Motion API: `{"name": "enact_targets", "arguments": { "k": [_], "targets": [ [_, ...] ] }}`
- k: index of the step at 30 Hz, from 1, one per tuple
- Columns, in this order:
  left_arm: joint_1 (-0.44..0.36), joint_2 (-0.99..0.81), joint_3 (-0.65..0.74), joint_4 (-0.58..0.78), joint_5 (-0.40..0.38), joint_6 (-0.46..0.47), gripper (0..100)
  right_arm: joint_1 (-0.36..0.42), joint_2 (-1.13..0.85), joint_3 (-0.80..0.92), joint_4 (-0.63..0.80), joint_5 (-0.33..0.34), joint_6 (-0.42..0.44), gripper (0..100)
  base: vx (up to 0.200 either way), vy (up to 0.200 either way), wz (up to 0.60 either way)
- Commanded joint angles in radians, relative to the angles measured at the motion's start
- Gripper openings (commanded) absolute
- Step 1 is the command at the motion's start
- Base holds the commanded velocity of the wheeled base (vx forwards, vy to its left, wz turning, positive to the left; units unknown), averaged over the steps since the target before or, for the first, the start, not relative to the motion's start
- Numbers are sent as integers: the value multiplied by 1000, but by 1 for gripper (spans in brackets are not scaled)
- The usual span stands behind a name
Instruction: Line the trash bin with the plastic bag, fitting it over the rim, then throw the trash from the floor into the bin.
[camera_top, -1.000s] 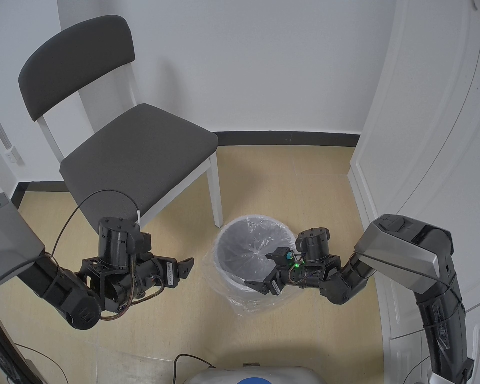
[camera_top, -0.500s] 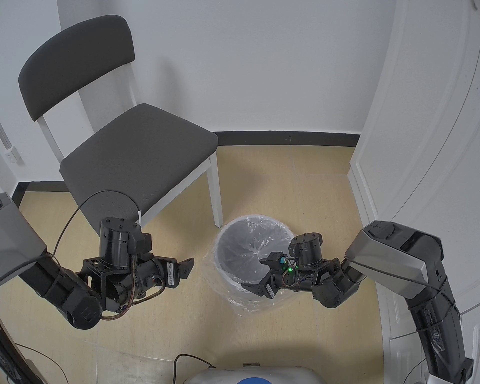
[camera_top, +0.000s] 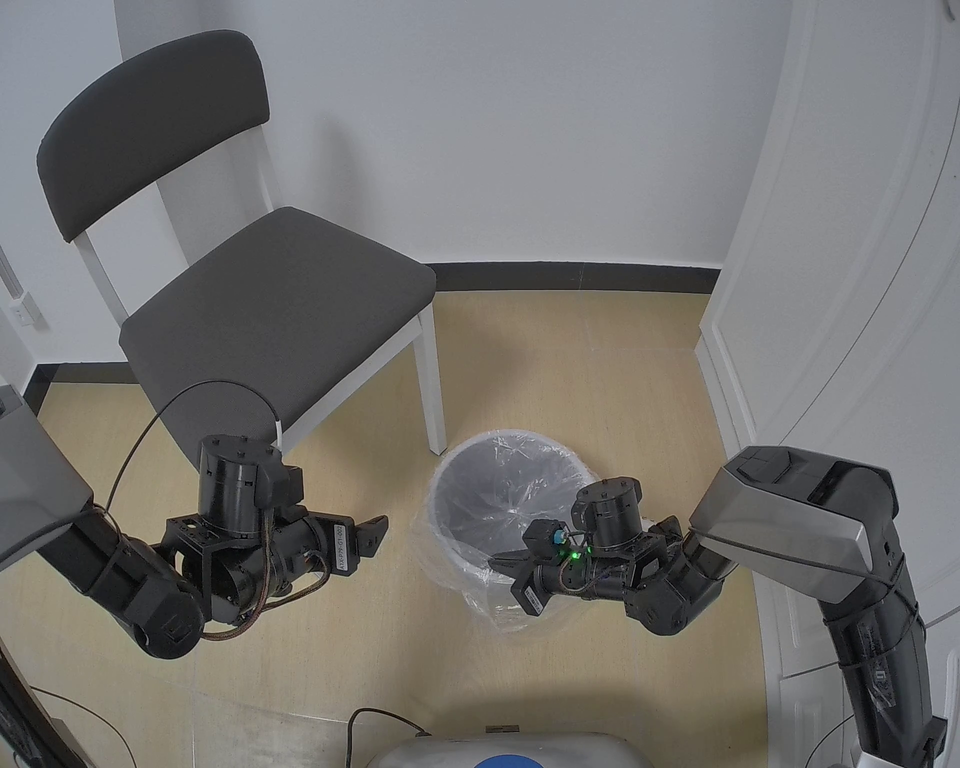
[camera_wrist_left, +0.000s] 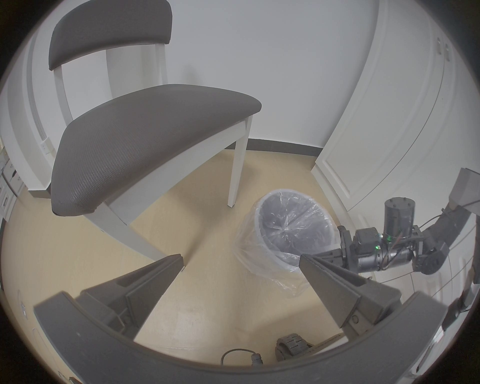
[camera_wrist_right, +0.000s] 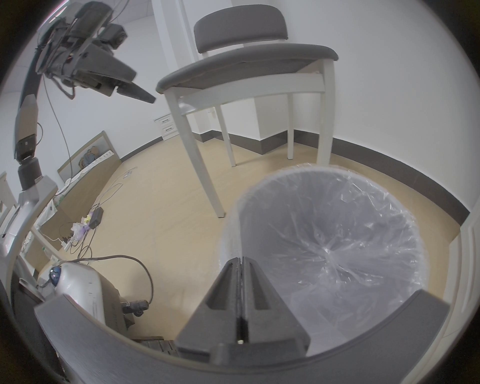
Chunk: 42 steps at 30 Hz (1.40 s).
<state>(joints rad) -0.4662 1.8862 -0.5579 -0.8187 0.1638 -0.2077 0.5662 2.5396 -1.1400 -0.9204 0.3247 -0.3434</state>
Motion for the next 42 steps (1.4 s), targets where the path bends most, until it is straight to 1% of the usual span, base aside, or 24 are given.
{"name": "enact_targets", "arguments": {
  "k": [1, 7, 9, 11, 16, 24, 29, 42],
  "targets": [
    [-2, 1, 1, 0, 2, -1, 100, 37, -38, 57, -15, 1, -2, 0, 0, 0, 0],
    [-3, 4, 3, 0, 2, 1, 100, 72, -10, 88, -15, 1, -3, 0, 0, 0, 0],
    [-3, 4, 1, 0, 2, 1, 100, 73, 21, 72, -17, -1, -3, 0, 0, 0, 0],
    [-3, 4, 1, 0, 2, -1, 100, 72, 24, 48, 12, 1, 7, 0, 0, 0, 0],
    [-2, 5, -2, 0, 2, -1, 100, 46, 39, -21, 77, -4, 29, 0, 0, 0, 0],
    [1, 8, -4, 0, 2, -2, 100, -9, 82, -138, 206, -22, 34, 0, 0, 0, 0],
    [1, 25, -8, 0, 2, -1, 100, -31, 100, -188, 212, -56, 32, 0, 0, 0, 0],
    [1, 36, -11, -3, 3, -1, 100, -54, 134, -271, 213, -58, 43, 0, 0, 0, 0]
  ]
}}
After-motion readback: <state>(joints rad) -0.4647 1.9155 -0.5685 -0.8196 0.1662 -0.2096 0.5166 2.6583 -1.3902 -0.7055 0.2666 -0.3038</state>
